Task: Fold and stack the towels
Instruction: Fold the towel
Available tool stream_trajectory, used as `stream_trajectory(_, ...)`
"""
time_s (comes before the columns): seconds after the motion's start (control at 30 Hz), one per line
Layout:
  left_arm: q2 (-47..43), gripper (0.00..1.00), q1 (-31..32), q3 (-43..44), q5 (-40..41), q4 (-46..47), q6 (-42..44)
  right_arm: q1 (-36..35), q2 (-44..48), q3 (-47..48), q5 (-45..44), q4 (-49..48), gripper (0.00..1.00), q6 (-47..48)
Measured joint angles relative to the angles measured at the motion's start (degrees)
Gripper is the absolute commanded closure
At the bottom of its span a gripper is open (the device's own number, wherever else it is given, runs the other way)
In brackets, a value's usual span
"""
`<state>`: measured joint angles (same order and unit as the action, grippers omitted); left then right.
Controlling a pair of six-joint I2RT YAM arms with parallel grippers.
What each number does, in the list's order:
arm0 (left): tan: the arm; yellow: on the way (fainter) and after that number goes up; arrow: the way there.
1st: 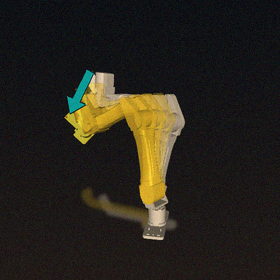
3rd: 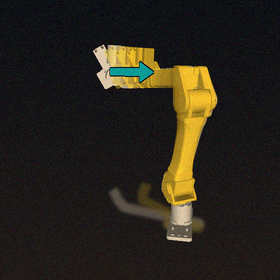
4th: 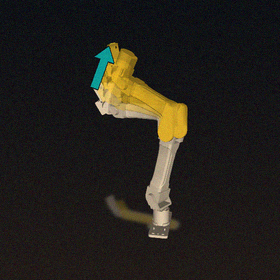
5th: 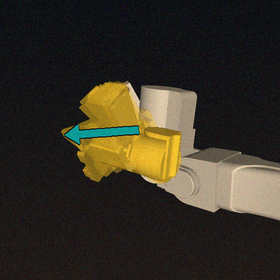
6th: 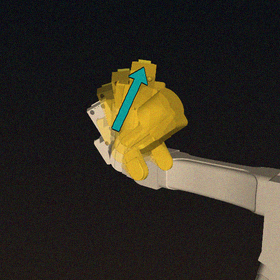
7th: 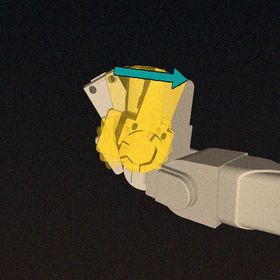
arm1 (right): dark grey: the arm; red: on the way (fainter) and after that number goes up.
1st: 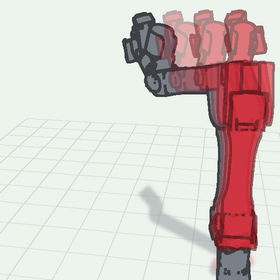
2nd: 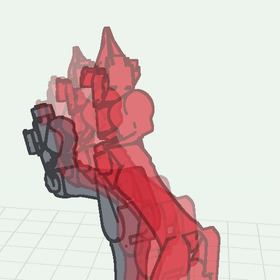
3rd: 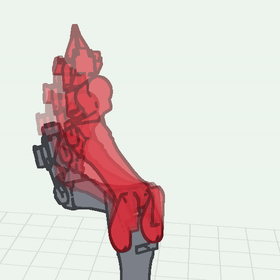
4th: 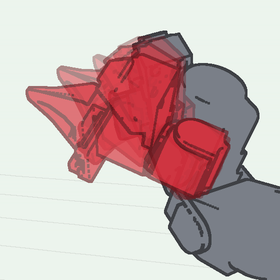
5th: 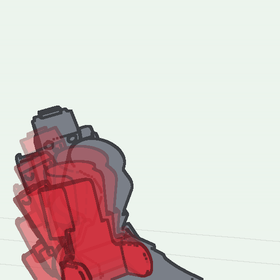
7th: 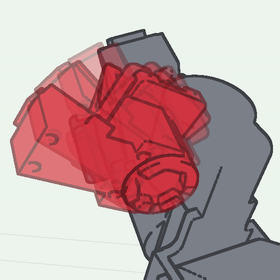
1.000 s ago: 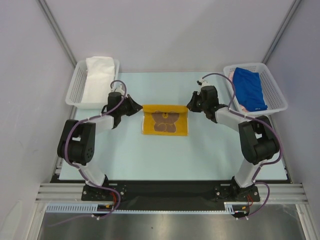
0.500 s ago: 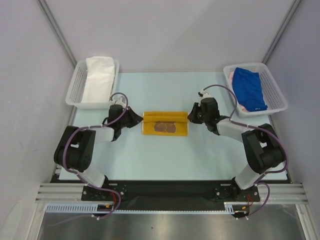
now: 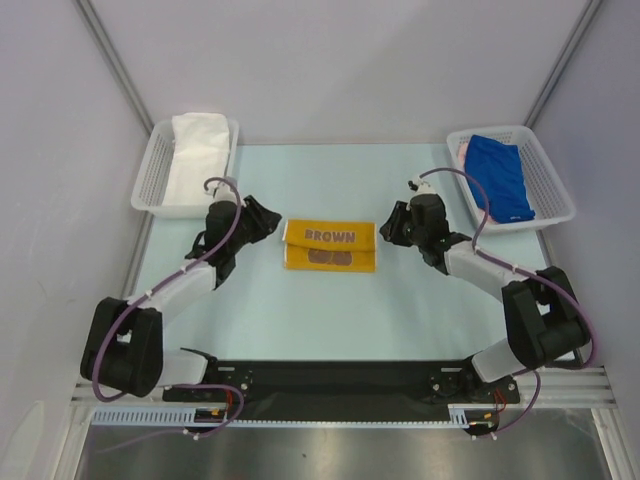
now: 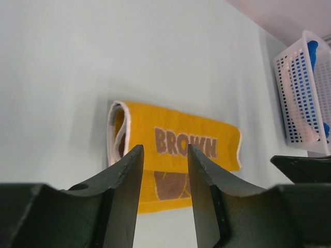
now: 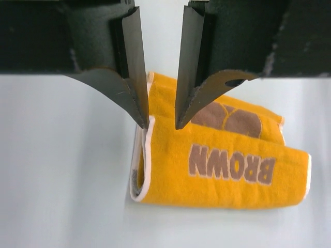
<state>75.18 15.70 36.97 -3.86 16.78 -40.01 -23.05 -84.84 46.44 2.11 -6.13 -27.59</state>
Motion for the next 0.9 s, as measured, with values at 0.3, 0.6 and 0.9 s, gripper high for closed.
stream_trajectory(0.3, 12.1, 0.46, 2.5, 9.8, -1.3, -6.1, 1.0, -0.9, -6.7, 4.1, 1.0, 3.3, 0.68, -1.4)
stream_trajectory(0.6, 21.5, 0.53, 2.6, 9.7, -3.0, -8.9, 1.0, -0.5, -12.3, 5.1, 5.0, 3.4, 0.71, -2.1)
stream_trajectory(0.9, 21.6, 0.49, 2.6, 9.6, -2.7, -10.4, 1.1, -0.1, -12.3, 4.3, 5.7, 4.3, 0.67, -2.4)
